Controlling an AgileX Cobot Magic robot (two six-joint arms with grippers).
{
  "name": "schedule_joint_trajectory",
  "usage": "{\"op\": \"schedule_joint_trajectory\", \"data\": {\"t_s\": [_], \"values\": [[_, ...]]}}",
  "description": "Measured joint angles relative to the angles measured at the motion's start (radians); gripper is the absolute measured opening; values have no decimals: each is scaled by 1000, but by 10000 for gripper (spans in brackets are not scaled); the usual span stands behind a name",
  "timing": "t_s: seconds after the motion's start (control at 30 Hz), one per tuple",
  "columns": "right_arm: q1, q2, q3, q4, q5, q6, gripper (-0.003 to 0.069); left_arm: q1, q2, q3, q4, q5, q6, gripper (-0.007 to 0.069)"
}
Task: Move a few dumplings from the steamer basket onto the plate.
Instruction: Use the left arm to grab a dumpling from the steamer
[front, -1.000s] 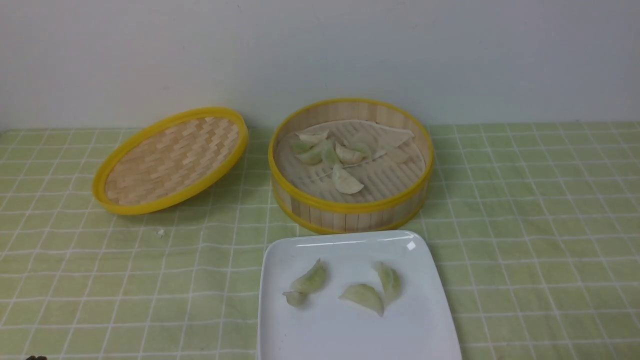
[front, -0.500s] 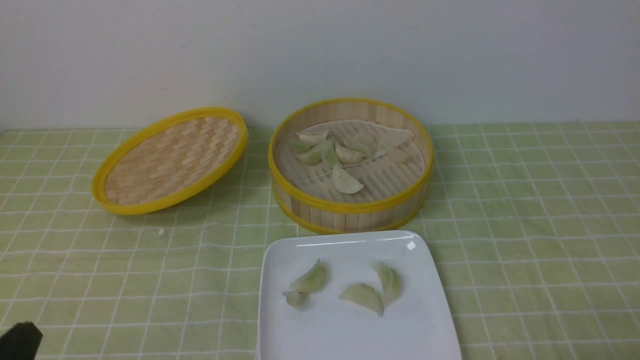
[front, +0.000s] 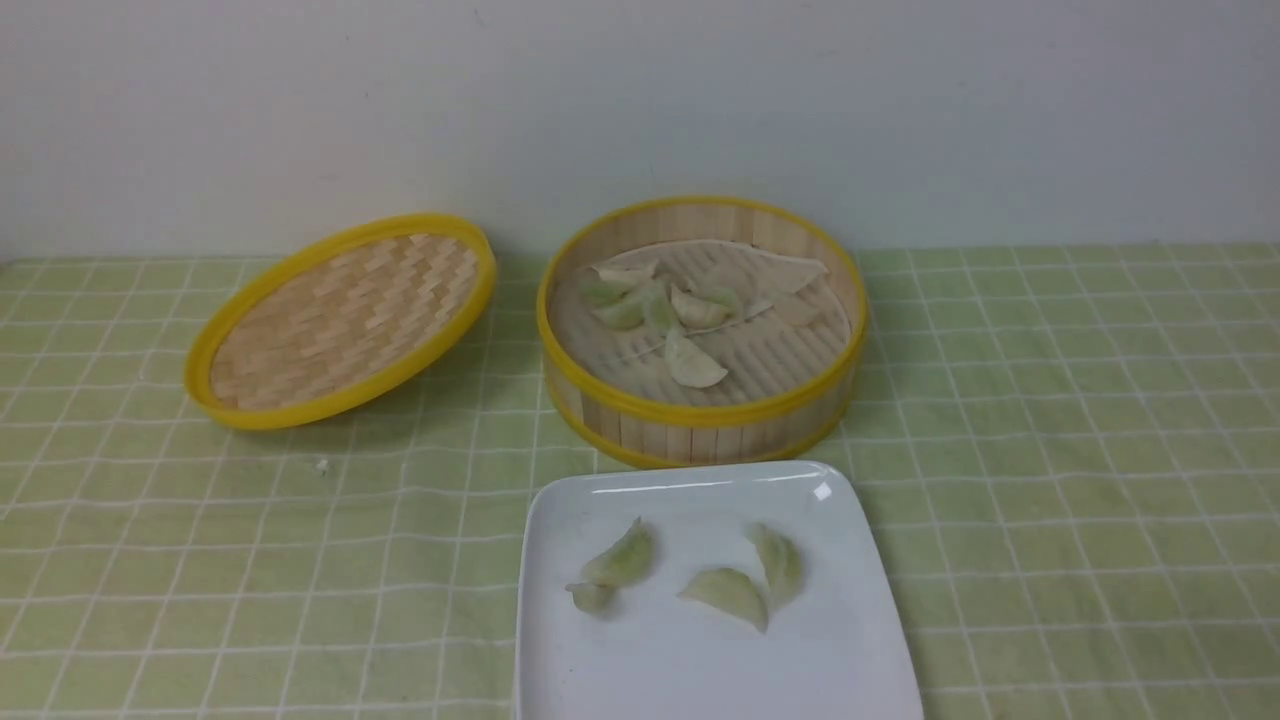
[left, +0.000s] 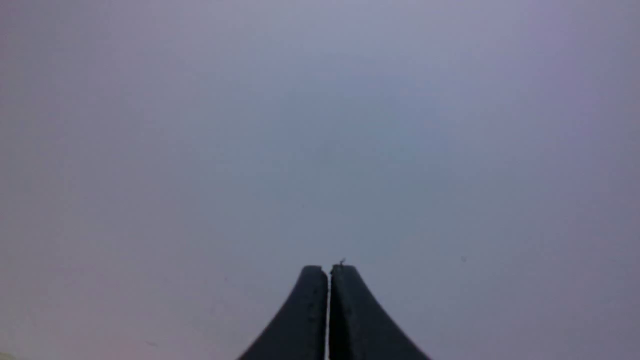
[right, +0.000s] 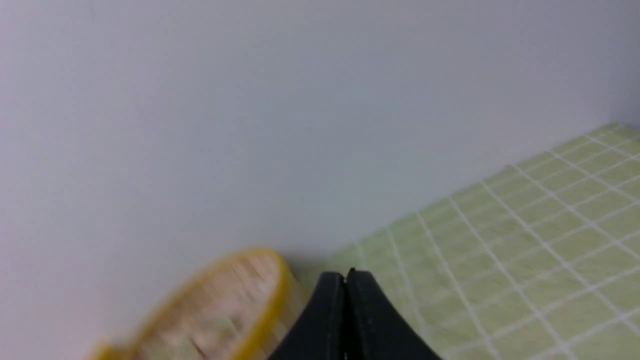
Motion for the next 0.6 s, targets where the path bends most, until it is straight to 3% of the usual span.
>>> {"op": "schedule_joint_trajectory", "data": {"t_s": [0.07, 0.17, 0.23, 0.43, 0.6], "values": [[0, 0, 0, 112, -59, 33, -10, -1, 90, -124, 30, 146, 11, -6], [0, 0, 0, 230, -114, 35, -10, -1, 340, -346, 62, 516, 85, -6], [0, 0, 0, 251, -126, 9, -10, -1, 474, -437, 64, 647, 137, -6], [0, 0, -9, 284, -188, -18, -10, -1, 840, -573, 54, 779, 364, -6], [33, 57, -269, 150, 184, -91, -10, -15, 1118, -700, -15, 823, 557, -6]]}}
